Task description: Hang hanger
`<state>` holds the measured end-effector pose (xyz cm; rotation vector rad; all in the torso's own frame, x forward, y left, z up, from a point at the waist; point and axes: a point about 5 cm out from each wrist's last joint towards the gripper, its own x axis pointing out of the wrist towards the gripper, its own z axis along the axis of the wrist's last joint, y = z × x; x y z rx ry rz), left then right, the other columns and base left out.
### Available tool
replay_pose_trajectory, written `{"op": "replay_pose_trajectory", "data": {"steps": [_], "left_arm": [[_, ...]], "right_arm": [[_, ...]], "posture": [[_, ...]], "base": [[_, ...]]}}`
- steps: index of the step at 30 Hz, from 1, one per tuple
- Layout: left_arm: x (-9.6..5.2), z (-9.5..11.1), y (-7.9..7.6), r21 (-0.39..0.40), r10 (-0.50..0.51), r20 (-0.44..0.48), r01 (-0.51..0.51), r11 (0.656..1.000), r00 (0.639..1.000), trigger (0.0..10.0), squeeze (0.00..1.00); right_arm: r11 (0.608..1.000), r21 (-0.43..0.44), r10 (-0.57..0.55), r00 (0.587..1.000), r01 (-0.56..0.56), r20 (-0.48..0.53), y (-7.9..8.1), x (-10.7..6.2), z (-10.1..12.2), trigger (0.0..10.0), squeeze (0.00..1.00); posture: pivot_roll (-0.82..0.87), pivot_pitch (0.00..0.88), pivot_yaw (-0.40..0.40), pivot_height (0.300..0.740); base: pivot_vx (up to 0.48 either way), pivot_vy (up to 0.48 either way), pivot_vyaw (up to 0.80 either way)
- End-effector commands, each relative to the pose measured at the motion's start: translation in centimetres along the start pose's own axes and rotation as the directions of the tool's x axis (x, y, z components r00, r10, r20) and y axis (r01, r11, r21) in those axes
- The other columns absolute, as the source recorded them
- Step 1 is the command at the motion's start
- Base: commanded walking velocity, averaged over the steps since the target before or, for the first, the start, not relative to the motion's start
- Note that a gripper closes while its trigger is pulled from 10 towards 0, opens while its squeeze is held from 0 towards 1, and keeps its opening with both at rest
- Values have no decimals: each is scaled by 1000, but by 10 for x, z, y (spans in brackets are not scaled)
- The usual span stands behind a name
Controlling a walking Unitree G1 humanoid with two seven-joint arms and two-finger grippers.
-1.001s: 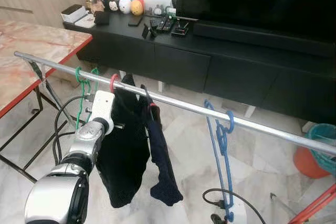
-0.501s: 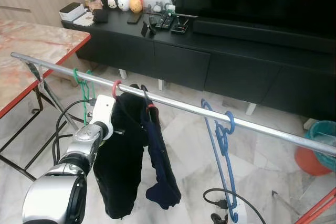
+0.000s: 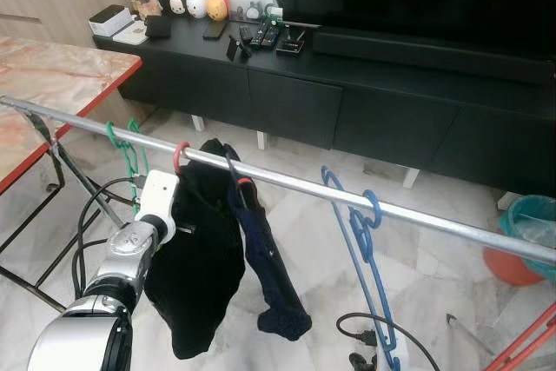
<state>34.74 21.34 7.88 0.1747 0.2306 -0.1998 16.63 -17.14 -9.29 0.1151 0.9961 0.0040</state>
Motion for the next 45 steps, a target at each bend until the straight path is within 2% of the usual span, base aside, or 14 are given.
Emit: {"op": "replay_pose_trajectory", "data": {"steps": [1, 10, 14, 20, 26, 28, 32, 35, 36, 37, 40, 41, 42, 45], "left_arm": [[-6, -15, 5, -30, 28, -57, -30, 999, 998, 10000, 1000], [-5, -3, 7, -63, 35, 28, -33, 997, 999, 10000, 1000], [-6, 6, 9, -92, 33, 110, -23, 995, 993, 10000, 1000], [-8, 12, 9, -85, 19, 165, -5, 996, 986, 10000, 1000], [-22, 11, 11, -56, -11, 222, 24, 998, 975, 10000, 1000], [-34, 11, 11, -35, -20, 252, 30, 999, 967, 10000, 1000], [-44, 9, 12, -32, -2, 263, 11, 999, 965, 10000, 1000], [-60, -1, 8, -27, 32, 244, -26, 999, 969, 10000, 1000], [-65, -10, 6, -30, 45, 221, -39, 999, 974, 10000, 608], [-71, -22, 4, -33, 59, 183, -54, 998, 981, 10000, 0], [-92, -62, -2, -53, 122, 33, -120, 991, 992, 10000, 0], [-92, -62, -2, -53, 122, 33, -120, 991, 992, 10000, 0], [-101, -80, -2, -36, 170, -44, -172, 984, 984, 10000, 0], [-113, -106, 1, -26, 239, -158, -246, 969, 958, 10000, 0]], "right_arm": [[1000, 15, -5, 1000, 5, -5, 0, -1, -3, 10000, 0], [1000, 16, -10, 1000, 10, -4, 0, -1, -3, 10000, 0], [1000, 18, -15, 1000, 15, 0, -1, -1, -3, 10000, 0], [1000, 20, -16, 1000, 16, 2, -1, -1, -3, 10000, 0], [999, 26, -28, 1000, 27, 6, -1, -1, -2, 10000, 0], [999, 27, -33, 999, 33, 7, -1, -1, -2, 10000, 0], [999, 27, -37, 999, 36, 8, -2, -1, -2, 10000, 0], [999, 30, -41, 999, 40, 9, -2, 0, -1, 10000, 0], [999, 32, -43, 999, 42, 10, -2, 0, -1, 10000, 0], [998, 34, -44, 999, 44, 11, -2, 0, -1, 10000, 0], [998, 41, -51, 999, 51, 14, -2, 0, -1, 10000, 0], [998, 41, -51, 999, 51, 14, -2, 0, -1, 10000, 0], [998, 45, -55, 998, 54, 15, -2, 0, -1, 10000, 0], [997, 43, -57, 998, 57, 13, -2, 0, 0, 10000, 0]], "posture": [[-78, 70, 62, 740], [-78, 70, 60, 740], [-77, 71, 60, 740], [-72, 70, 61, 740], [-65, 69, 64, 740], [-65, 69, 64, 740], [-58, 68, 64, 740], [-47, 64, 64, 740], [-47, 63, 65, 740], [-45, 59, 67, 740], [-47, 53, 70, 740], [-47, 53, 70, 740], [-45, 52, 68, 740], [-45, 51, 66, 740]], "base": [[0, 0, 0], [0, 0, 0], [0, 0, 0], [0, 0, 0], [0, 0, 0], [0, 0, 0], [0, 0, 0], [0, 0, 0], [0, 0, 0], [0, 0, 0], [0, 0, 0], [0, 0, 0], [0, 0, 0], [0, 0, 0]]}}
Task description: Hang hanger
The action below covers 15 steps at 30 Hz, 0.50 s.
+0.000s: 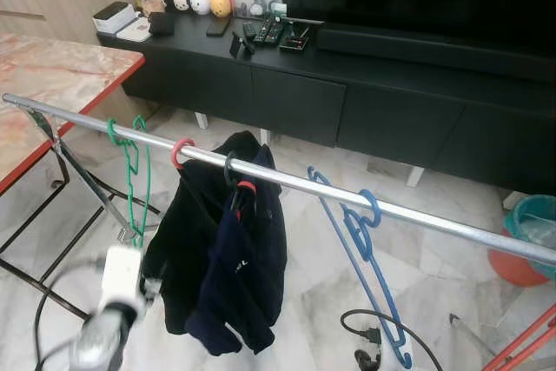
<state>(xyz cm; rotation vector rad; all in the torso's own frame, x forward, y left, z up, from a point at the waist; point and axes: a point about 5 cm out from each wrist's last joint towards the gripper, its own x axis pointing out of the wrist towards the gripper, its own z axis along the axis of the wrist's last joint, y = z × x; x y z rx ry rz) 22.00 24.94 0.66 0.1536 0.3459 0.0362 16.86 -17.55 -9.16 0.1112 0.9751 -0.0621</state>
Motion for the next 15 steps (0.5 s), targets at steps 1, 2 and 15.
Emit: {"op": "replay_pose_trajectory", "data": {"steps": [1, 2, 15], "left_arm": [[-2, -13, 6, 18, 46, -89, -44, 999, 995, 10000, 0], [-2, -18, 7, 11, 51, -110, -50, 999, 993, 10000, 0], [15, -53, -33, -99, -74, -390, 39, 994, 918, 10000, 0]], "right_arm": [[1000, 16, -1, 1000, 1, -13, 2, 0, -4, 10000, 0], [1000, 14, -1, 1000, 1, -14, 2, 0, -4, 10000, 0], [998, 48, -45, 998, 47, -34, 1, -1, -7, 10000, 0]], "posture": [[-40, 48, 62, 740], [-39, 47, 62, 740], [-61, 15, 52, 740]], "base": [[0, 0, 0], [0, 0, 0], [0, 0, 0]]}}
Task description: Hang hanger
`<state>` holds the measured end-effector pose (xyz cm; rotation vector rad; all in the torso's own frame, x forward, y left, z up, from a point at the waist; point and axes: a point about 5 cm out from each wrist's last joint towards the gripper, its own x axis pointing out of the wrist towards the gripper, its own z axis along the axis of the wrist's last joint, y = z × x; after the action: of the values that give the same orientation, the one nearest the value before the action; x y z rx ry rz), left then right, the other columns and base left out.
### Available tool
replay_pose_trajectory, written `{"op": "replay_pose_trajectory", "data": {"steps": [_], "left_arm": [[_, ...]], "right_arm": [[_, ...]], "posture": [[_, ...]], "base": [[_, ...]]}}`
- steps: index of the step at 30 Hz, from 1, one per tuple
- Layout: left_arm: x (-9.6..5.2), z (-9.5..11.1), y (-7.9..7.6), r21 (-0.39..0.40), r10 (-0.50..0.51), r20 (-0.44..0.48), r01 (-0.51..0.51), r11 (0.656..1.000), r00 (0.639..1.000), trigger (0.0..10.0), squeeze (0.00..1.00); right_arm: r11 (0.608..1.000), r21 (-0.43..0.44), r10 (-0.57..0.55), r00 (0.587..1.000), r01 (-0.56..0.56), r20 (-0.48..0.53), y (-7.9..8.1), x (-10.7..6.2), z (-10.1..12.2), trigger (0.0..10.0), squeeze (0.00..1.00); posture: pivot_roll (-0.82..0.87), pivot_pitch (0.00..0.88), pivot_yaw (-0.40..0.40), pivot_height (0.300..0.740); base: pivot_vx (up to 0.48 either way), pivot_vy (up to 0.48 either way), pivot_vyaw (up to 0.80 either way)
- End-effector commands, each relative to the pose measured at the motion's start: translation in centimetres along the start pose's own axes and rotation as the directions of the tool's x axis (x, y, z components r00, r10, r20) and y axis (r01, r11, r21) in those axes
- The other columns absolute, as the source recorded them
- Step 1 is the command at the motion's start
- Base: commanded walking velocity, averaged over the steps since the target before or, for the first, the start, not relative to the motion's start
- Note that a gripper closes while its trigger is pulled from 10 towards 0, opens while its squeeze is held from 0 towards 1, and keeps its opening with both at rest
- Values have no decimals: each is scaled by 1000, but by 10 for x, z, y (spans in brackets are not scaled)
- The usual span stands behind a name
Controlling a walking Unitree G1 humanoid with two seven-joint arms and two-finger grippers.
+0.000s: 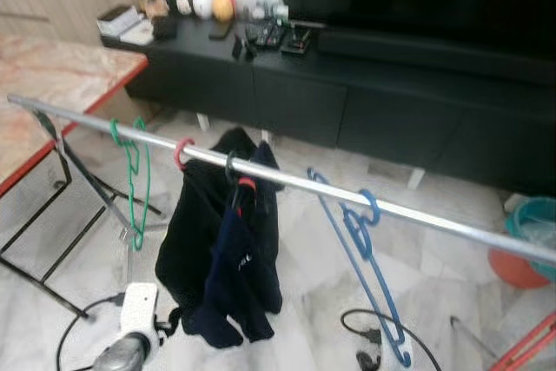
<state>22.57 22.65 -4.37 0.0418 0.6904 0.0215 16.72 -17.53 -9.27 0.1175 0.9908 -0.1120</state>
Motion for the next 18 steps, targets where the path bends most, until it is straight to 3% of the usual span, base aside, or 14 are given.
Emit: {"op": "replay_pose_trajectory", "data": {"steps": [1, 5, 18], "left_arm": [[-1, -15, -5, 6, -4, -74, 5, 1000, 997, 10000, 0], [-1, -27, -15, 25, -24, -154, 28, 999, 988, 10000, 0], [-1, -37, -33, 112, -38, -212, 63, 992, 977, 10000, 0]], "right_arm": [[1000, 30, -5, 1000, 5, -19, 1, -1, -5, 10000, 0], [999, 39, -9, 1000, 9, -8, 0, -1, -5, 10000, 0], [998, 69, -9, 1000, 8, 11, -1, -2, -6, 10000, 0]], "posture": [[-61, 11, 51, 740], [-70, 0, 45, 740], [-78, 0, 34, 740]], "base": [[0, 0, 0], [0, 0, 0], [0, 0, 0]]}}
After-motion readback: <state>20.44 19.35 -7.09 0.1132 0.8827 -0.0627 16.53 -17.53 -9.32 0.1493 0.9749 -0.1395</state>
